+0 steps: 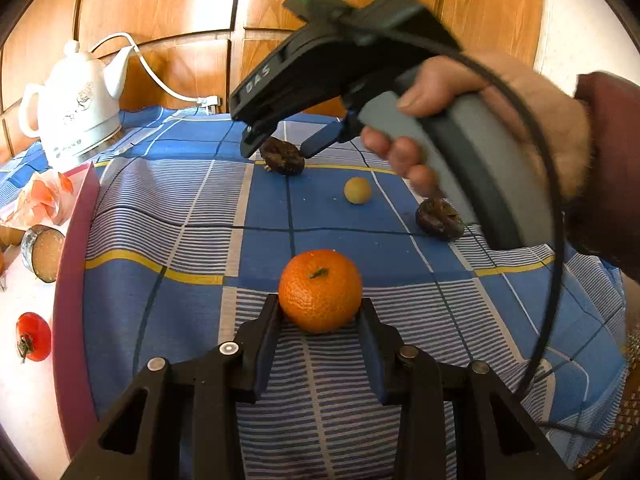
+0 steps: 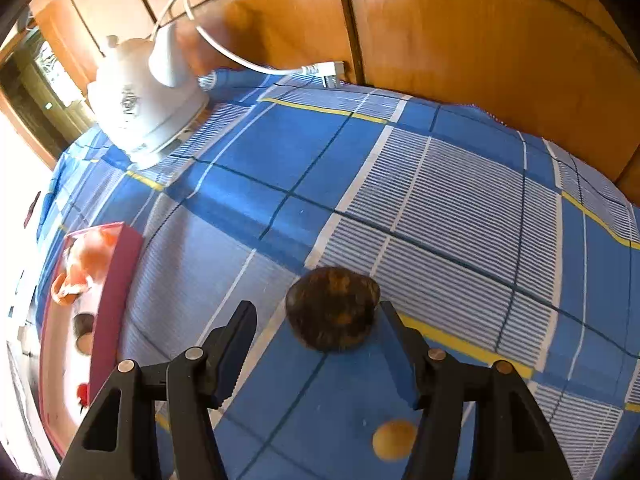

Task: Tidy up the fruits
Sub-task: 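Hold the orange with left tool while right tool grasps a dark brown piece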

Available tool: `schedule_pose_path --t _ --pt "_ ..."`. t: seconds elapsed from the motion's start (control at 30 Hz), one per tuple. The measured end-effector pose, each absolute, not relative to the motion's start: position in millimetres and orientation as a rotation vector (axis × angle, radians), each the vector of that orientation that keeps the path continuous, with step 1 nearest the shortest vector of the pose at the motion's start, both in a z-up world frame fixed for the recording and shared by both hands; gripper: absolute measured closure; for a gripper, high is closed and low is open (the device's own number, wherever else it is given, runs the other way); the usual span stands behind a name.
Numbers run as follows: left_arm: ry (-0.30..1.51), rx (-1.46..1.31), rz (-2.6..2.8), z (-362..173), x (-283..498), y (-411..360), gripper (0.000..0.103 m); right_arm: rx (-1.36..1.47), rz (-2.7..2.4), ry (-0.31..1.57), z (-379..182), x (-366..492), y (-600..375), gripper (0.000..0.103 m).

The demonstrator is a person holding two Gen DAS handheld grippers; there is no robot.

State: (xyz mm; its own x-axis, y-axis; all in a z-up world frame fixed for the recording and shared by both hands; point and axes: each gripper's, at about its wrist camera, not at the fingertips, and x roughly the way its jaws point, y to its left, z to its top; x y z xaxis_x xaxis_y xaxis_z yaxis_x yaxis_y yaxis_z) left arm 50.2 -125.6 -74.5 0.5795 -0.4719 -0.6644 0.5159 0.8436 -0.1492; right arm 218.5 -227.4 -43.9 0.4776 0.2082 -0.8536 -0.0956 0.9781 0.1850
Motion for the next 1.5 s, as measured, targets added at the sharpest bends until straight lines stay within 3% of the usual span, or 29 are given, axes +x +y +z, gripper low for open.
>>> schedule_pose_path --t 0.07,0.17,0.33,0.9,1.23,1.33,1.5 --pt "0.757 0.060 -0.579 -74.8 49.8 -125.3 0.065 0.123 0.179 1.061 -48.6 223.6 -227.3 0.041" --pt "0.756 0.063 -0.577 -75.0 48.6 -125.7 0.065 0.097 0.161 1.071 -52.3 224.2 -226.8 0.056" --pt "0.756 0.062 -0.578 -75.1 48.6 -125.6 0.065 0.036 0.169 1.065 -46.0 207.6 -225.5 0.058" --pt "0.754 0.087 -0.565 -72.3 45.8 -130.4 0.065 -0.141 0.275 1.142 -35.6 74.3 -250.3 0.058" --pt "0.753 0.111 -0.556 -72.0 45.0 -132.5 0.064 -0.032 0.337 1.172 -54.2 68.1 -269.2 0.055" --pt "0.751 0.120 -0.552 -72.3 45.1 -133.5 0.064 0.036 0.374 1.173 -51.9 70.0 -280.1 0.043" --pt "0.750 0.128 -0.547 -72.5 45.4 -134.5 0.064 0.137 0.369 1.130 -38.6 73.4 -287.9 0.042"
